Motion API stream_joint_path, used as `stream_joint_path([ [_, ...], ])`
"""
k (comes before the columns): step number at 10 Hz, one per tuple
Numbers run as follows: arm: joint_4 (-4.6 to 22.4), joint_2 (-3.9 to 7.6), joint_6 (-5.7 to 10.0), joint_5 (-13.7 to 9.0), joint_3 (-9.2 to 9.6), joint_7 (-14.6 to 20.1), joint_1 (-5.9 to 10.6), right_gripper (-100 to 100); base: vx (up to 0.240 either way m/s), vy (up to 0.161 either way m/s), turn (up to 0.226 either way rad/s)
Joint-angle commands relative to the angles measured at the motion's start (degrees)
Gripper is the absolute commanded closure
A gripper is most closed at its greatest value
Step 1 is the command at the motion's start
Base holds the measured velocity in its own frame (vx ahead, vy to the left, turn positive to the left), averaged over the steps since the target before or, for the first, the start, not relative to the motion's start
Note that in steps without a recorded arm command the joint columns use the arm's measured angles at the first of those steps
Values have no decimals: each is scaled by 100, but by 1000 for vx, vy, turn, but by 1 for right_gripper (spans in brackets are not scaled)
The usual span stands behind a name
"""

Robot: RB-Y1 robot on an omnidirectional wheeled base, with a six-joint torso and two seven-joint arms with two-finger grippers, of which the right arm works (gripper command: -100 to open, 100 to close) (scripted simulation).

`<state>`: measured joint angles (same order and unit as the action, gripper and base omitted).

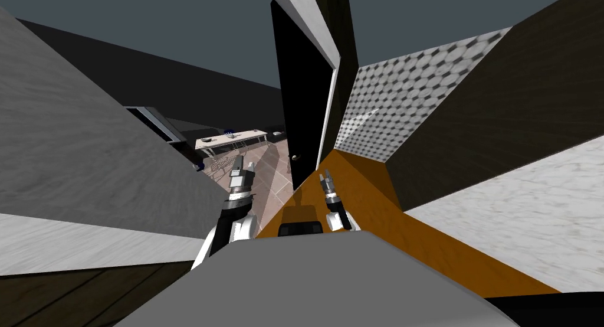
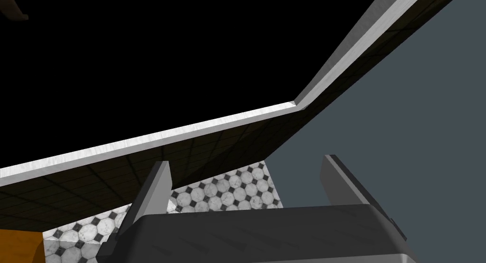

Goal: Push the door open

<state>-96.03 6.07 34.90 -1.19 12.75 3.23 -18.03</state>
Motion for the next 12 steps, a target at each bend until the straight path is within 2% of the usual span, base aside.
stream_joint_path([
  [1,223,-19,35,28,55,-19,85,-100,81,-63,94],
  [12,1515,-76,240,180,399,-85,534,-100,84,-67,83],
])
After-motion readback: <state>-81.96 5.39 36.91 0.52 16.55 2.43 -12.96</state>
